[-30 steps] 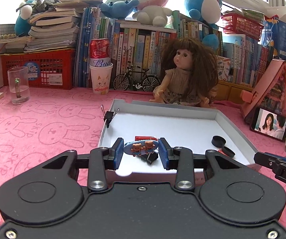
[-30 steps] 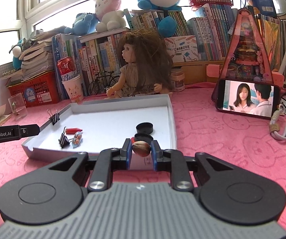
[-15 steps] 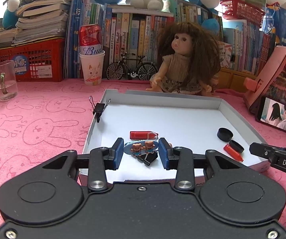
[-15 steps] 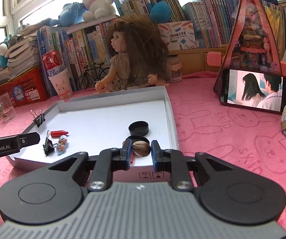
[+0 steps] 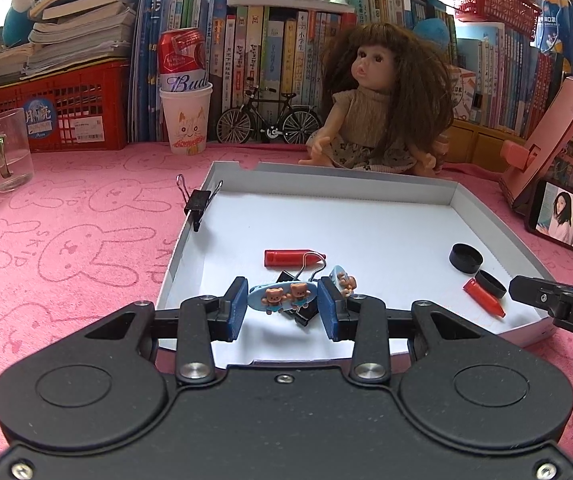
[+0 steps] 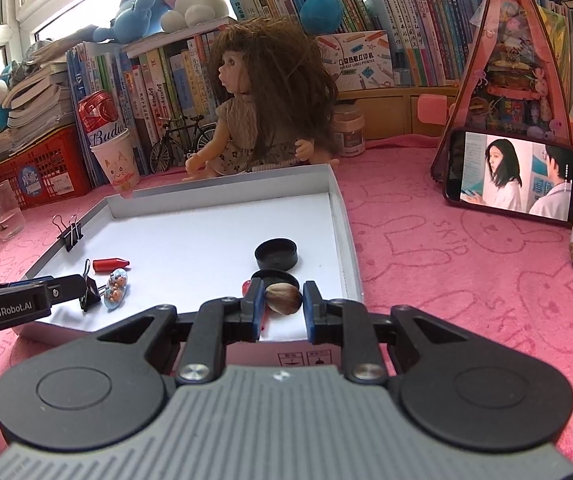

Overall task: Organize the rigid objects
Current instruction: 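Open the left tool to drop the hair clip while the right tool releases the walnut in the tray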

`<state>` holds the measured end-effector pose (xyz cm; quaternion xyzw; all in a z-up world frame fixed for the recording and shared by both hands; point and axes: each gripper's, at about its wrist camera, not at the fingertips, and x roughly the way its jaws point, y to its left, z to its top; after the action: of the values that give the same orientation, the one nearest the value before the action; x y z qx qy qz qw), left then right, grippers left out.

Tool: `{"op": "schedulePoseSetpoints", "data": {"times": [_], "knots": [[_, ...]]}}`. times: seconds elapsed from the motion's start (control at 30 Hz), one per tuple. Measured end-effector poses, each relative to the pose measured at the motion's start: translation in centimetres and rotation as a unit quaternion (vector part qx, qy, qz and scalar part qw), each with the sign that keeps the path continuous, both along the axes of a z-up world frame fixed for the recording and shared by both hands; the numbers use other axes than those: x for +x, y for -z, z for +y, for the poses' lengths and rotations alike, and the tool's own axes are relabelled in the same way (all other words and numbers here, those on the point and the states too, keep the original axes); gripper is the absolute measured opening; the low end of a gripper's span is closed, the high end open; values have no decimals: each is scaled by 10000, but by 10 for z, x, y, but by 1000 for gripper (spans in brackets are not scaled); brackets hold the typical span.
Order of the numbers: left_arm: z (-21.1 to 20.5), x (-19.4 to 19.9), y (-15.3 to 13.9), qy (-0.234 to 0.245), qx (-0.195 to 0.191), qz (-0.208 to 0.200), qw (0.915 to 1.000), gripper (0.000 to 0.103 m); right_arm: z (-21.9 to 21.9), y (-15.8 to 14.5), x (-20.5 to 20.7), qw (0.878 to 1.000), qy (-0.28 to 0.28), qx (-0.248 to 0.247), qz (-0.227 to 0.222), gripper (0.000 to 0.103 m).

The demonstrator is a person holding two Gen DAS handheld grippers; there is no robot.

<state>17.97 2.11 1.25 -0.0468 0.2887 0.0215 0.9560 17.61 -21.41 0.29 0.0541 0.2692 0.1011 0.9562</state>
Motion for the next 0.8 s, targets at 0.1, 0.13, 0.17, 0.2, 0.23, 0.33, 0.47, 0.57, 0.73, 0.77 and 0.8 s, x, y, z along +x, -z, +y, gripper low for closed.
{"op": "schedulePoseSetpoints", "data": {"times": [0.1, 0.13, 0.17, 0.2, 0.23, 0.33, 0.47, 0.57, 0.73, 0.77, 0.8], "knots": [[0, 0, 0, -13, -11, 15, 10000, 36, 1, 0, 0, 10000, -2, -23, 2, 25], [0, 1, 0, -8, -11, 16, 10000, 36, 1, 0, 1, 10000, -3, -22, 3, 25], [0, 1, 0, -7, -13, 21, 10000, 36, 1, 0, 1, 10000, -3, -24, 2, 26], [0, 0, 0, -1, -18, 28, 10000, 36, 1, 0, 1, 10000, -6, -23, 3, 27], [0, 0, 0, 6, -24, 33, 10000, 36, 1, 0, 0, 10000, -7, -24, 2, 29], [0, 0, 0, -4, -33, 19, 10000, 36, 2, 0, 0, 10000, -15, -38, 3, 30], [0, -3, -2, 4, -58, -6, 10000, 44, 2, 0, 0, 10000, -16, -22, 3, 31], [0, -6, -3, 4, -52, -28, 10000, 58, 2, 0, 0, 10000, -17, -11, 0, 46], [0, -14, -8, 9, -24, -141, 9999, 72, 3, -2, -4, 10000, -26, -33, -37, 59], [0, -15, -9, 13, -33, -154, 9999, 73, 4, -3, -5, 10000, -31, -33, -49, 60], [0, -16, -11, 11, -45, -167, 9999, 74, 4, -4, -6, 10000, -39, -30, -62, 62]]}}
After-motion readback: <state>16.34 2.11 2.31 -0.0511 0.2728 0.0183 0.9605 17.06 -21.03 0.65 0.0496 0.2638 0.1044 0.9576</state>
